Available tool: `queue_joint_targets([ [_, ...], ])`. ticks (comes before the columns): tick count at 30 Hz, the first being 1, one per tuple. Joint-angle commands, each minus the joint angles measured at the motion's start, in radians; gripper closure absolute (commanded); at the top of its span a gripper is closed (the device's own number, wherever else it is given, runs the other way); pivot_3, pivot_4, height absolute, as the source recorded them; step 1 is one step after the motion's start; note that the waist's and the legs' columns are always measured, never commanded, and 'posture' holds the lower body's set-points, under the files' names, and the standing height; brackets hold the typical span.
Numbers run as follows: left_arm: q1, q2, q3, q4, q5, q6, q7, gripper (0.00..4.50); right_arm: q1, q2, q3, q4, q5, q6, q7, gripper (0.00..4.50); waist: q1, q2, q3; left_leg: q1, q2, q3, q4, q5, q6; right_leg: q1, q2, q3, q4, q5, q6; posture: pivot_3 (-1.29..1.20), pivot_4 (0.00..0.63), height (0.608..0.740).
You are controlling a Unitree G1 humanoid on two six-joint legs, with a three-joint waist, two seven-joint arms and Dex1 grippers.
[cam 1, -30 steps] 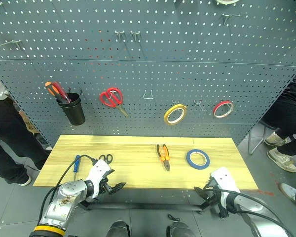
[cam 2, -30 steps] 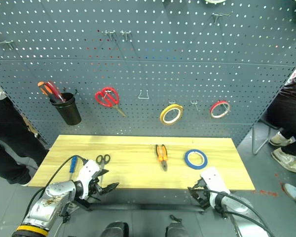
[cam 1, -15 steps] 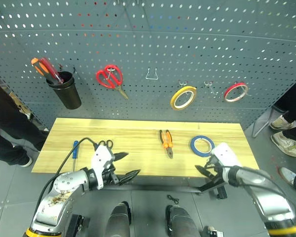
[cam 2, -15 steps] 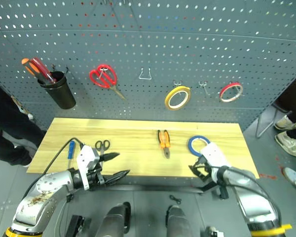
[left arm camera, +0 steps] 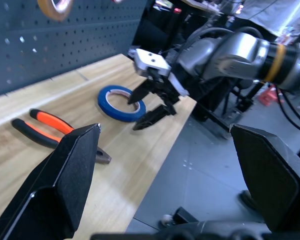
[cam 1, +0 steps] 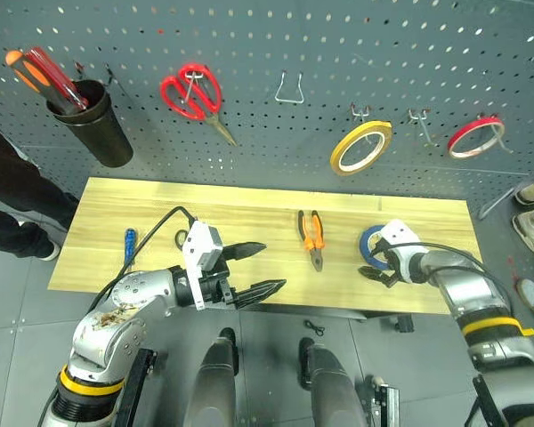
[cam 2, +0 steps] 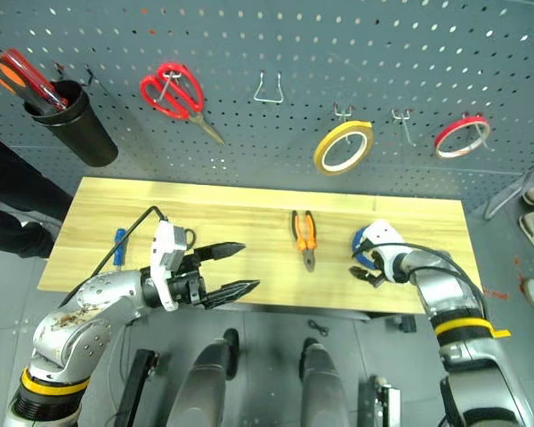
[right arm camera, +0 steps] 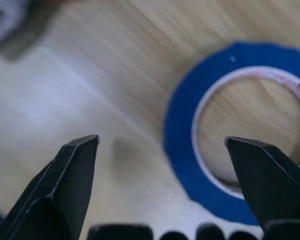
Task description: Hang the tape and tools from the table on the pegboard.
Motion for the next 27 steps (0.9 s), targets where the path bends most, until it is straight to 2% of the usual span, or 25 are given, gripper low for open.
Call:
queue_joint_targets([
  [1,-0.033,0.007,-0.001,-0.004,-0.023,-0.013,-0.026,0.09,-0.048,-0.002,-0.001,0.123,-0.017,-0.027,0.026,0.00,0.001,-0.001,0.005,-0.003,-0.001,0.000,0.001,0.000,0.000,-0.003,0.000,0.001,0.000,0.001,0.002,0.13,0.462,0.740],
  [5,-0.055,0.007,0.002,0.009,-0.040,-0.009,-0.044,0.09,-0.095,0.015,0.003,0.221,-0.014,-0.050,0.081,0.00,0.001,-0.005,0.011,-0.008,-0.002,0.000,0.003,0.000,0.000,-0.006,0.000,0.002,0.000,0.003,0.006,0.13,0.464,0.740],
  [8,-0.060,0.009,-0.003,0.016,-0.043,-0.014,-0.058,0.00,-0.113,0.023,0.017,0.268,-0.031,-0.093,0.098,0.80,0.000,-0.006,0.013,-0.007,-0.002,0.000,0.003,0.000,-0.001,-0.006,0.000,0.002,0.000,0.004,0.006,0.13,0.467,0.740],
  [13,-0.067,0.006,-0.003,0.016,-0.047,-0.010,-0.061,0.00,-0.124,0.043,0.037,0.313,-0.065,-0.168,0.112,2.52,-0.004,-0.007,0.013,-0.007,-0.001,-0.001,0.002,0.000,-0.001,-0.006,0.000,0.002,0.001,0.004,0.006,0.13,0.453,0.740],
  [16,-0.073,0.001,-0.003,0.015,-0.050,-0.006,-0.054,0.00,-0.121,0.055,0.039,0.316,-0.074,-0.192,0.117,3.56,-0.004,-0.007,0.013,-0.007,-0.001,-0.001,0.002,0.001,-0.001,-0.006,0.000,0.002,0.000,0.004,0.006,0.13,0.447,0.740],
  [18,-0.083,0.003,-0.012,0.004,-0.060,0.012,-0.050,0.00,-0.096,0.063,0.028,0.267,-0.068,-0.190,0.112,4.05,-0.003,-0.007,0.013,-0.007,-0.001,-0.001,0.002,0.001,-0.001,-0.006,0.000,0.002,0.000,0.004,0.007,0.13,0.434,0.740],
  [21,-0.112,0.000,0.000,-0.009,-0.127,0.085,-0.028,0.00,-0.026,0.036,0.008,0.113,-0.081,-0.223,0.065,4.05,0.000,-0.007,0.013,-0.007,-0.001,-0.001,0.002,0.001,-0.001,-0.006,0.001,0.002,0.001,0.004,0.007,0.13,0.423,0.740],
  [24,-0.157,-0.006,0.036,-0.015,-0.240,0.185,0.015,0.00,0.126,-0.024,-0.021,-0.176,-0.144,-0.283,-0.038,4.05,0.006,-0.007,0.013,-0.008,-0.002,-0.001,0.002,0.001,-0.001,-0.006,0.000,0.002,0.000,0.004,0.008,0.11,0.403,0.740],
  [27,-0.230,-0.028,0.089,0.009,-0.368,0.260,0.072,0.00,0.326,-0.019,-0.138,-0.561,-0.179,-0.229,-0.169,4.05,0.008,-0.005,0.012,-0.009,-0.003,-0.002,0.002,0.001,-0.002,-0.008,-0.001,0.002,0.001,0.004,0.009,0.09,0.381,0.740],
])
